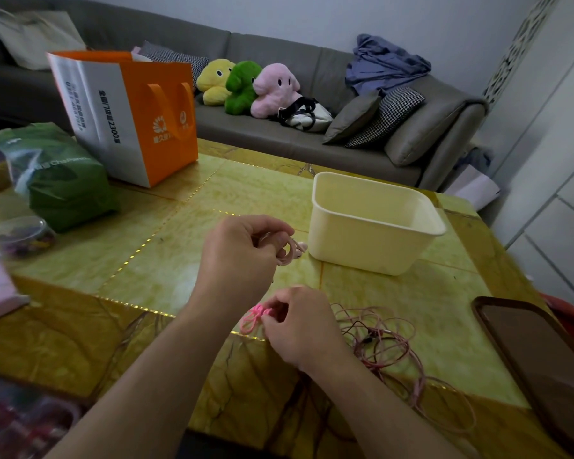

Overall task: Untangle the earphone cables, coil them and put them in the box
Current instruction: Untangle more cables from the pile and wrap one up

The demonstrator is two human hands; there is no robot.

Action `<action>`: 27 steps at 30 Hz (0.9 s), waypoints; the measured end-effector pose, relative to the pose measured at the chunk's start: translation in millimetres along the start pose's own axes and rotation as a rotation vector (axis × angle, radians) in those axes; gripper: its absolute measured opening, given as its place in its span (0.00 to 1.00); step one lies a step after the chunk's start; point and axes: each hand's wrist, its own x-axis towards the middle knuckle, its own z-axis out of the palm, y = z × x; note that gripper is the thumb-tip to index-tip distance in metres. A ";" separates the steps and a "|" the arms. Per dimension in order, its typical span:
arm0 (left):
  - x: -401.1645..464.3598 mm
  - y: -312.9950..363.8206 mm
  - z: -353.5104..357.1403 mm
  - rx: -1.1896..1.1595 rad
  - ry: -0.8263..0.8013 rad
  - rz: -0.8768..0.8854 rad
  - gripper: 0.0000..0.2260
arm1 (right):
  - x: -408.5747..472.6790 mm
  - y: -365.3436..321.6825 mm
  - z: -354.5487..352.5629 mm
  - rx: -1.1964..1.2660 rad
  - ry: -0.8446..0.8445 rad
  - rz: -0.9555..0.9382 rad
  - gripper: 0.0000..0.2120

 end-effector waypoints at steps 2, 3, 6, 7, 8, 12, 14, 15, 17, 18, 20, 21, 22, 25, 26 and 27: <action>0.3 -1.2 0.8 0.005 -0.004 0.006 0.12 | -0.9 1.0 -0.7 0.060 0.005 0.027 0.06; 0.5 -1.7 1.2 0.006 -0.005 0.007 0.12 | -1.4 1.5 -2.2 0.103 0.007 0.046 0.05; 1.0 -3.2 2.0 0.010 -0.008 0.010 0.12 | -3.4 3.1 -5.7 0.173 -0.012 0.066 0.04; 0.8 -3.4 2.2 0.011 -0.009 0.010 0.12 | -4.4 3.2 -5.8 0.168 -0.025 0.058 0.04; 0.5 -4.3 1.9 0.012 -0.011 0.013 0.12 | -5.2 2.8 -4.1 0.157 -0.034 0.047 0.03; -1.9 -2.9 5.8 0.018 -0.031 0.025 0.12 | -5.9 4.3 1.0 0.084 -0.025 0.031 0.03; -2.3 -2.4 6.5 0.017 -0.037 0.029 0.11 | -5.2 4.4 2.3 0.080 -0.026 0.028 0.03; -2.3 -2.3 6.5 0.018 -0.039 0.030 0.11 | -5.1 4.2 2.6 0.080 -0.028 0.022 0.03; -2.1 -2.5 6.7 0.018 -0.041 0.035 0.11 | -5.4 3.7 2.4 0.064 -0.033 0.006 0.03; -2.0 -2.7 7.0 0.016 -0.042 0.036 0.12 | -5.3 4.0 2.3 0.051 -0.034 0.001 0.02; -2.4 -2.9 7.7 0.016 -0.042 0.032 0.12 | -4.8 3.2 0.8 0.029 -0.042 0.002 0.01; -2.9 -2.8 7.9 0.015 -0.043 0.032 0.12 | -5.0 2.3 -0.3 0.022 -0.047 0.007 0.01; -3.1 -2.8 8.6 0.013 -0.044 0.032 0.12 | -5.5 1.1 -1.7 0.019 -0.050 0.014 0.01; -4.0 -2.8 9.7 0.015 -0.048 0.039 0.12 | -5.9 -1.6 -4.5 0.029 -0.070 0.049 0.02; -4.3 -2.7 10.0 0.019 -0.049 0.038 0.12 | -6.0 -2.4 -5.3 0.034 -0.081 0.063 0.02; -4.5 -2.5 10.2 0.020 -0.050 0.037 0.12 | -5.6 -3.5 -6.4 0.038 -0.091 0.078 0.02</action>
